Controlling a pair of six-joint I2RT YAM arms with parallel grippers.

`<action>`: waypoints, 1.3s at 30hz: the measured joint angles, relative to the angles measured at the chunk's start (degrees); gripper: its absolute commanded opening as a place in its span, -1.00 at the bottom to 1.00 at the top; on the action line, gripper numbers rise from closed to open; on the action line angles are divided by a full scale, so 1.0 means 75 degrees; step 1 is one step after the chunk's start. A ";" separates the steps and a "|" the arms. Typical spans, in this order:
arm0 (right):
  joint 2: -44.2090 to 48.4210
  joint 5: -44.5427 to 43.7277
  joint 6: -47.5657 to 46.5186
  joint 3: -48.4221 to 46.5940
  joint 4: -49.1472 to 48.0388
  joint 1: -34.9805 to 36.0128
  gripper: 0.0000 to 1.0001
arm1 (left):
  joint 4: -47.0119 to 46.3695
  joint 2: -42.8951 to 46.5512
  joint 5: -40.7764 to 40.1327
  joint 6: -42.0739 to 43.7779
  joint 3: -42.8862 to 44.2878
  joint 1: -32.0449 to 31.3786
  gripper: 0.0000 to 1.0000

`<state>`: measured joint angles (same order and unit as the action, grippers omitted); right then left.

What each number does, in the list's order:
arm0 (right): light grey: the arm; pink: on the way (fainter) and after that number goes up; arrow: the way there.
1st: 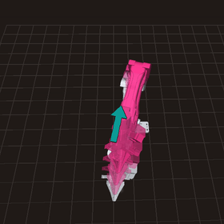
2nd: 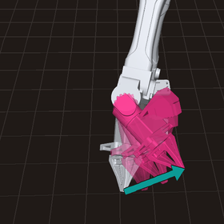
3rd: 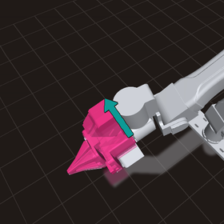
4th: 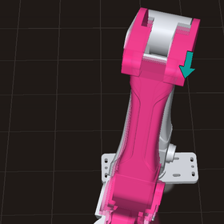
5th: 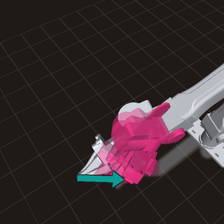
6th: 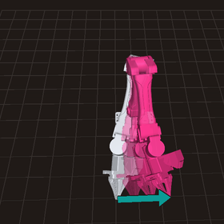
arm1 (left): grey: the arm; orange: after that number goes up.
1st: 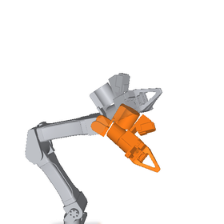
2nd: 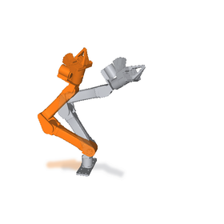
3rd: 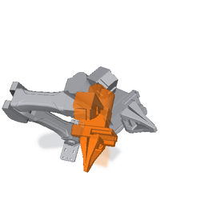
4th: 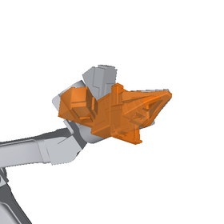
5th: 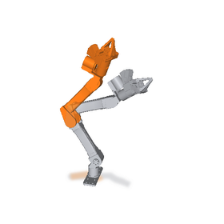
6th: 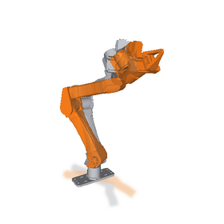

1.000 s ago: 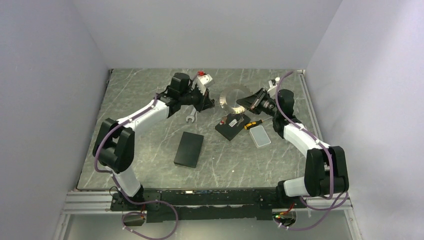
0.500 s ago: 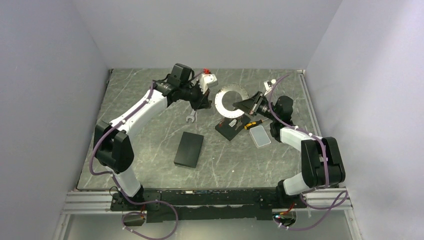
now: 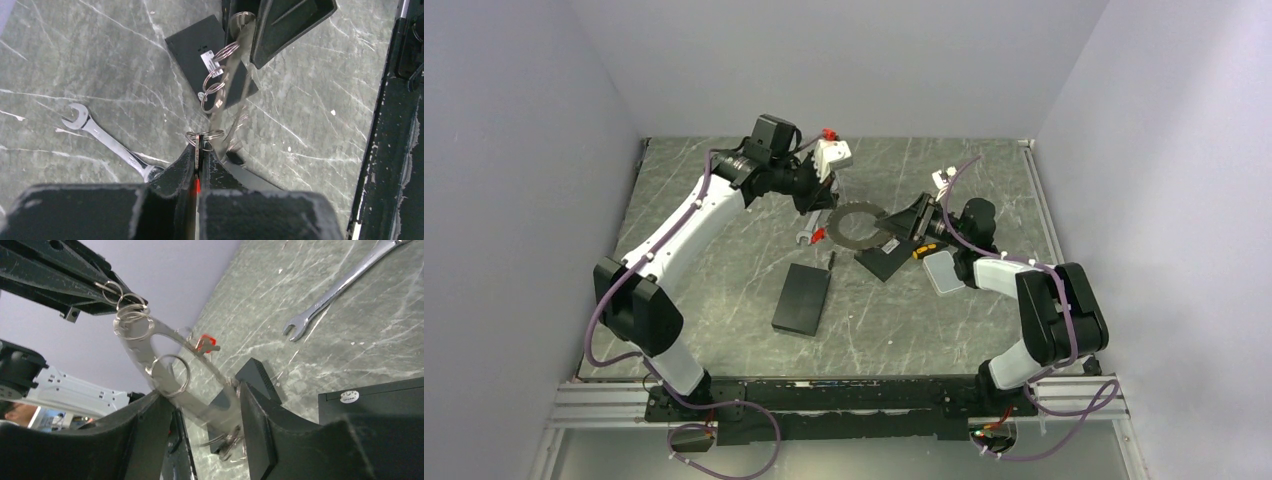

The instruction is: Remove the keys from the keyring

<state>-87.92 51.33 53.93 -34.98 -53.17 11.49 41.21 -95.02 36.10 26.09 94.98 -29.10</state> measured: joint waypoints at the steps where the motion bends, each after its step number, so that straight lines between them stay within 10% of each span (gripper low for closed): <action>1: 0.0000 0.0020 -0.0044 0.0000 -0.0012 -0.0003 0.19 | 0.0076 0.0023 -0.0006 0.0035 0.0003 0.0000 -1.00; 13: 0.0449 0.0245 -0.1638 -0.0125 0.1221 -0.0003 0.52 | 0.0799 0.0035 -0.0198 0.0137 -0.0003 -0.0035 -1.00; 39: 0.2084 0.1411 -0.4960 -0.0935 0.2984 0.1003 -0.15 | 0.0985 0.0038 0.1352 -0.0391 -0.0163 -0.0210 -1.00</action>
<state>-72.29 61.91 16.73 -42.00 -30.79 19.00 48.60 -94.74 46.24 23.16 93.76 -30.68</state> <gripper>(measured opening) 0.443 0.057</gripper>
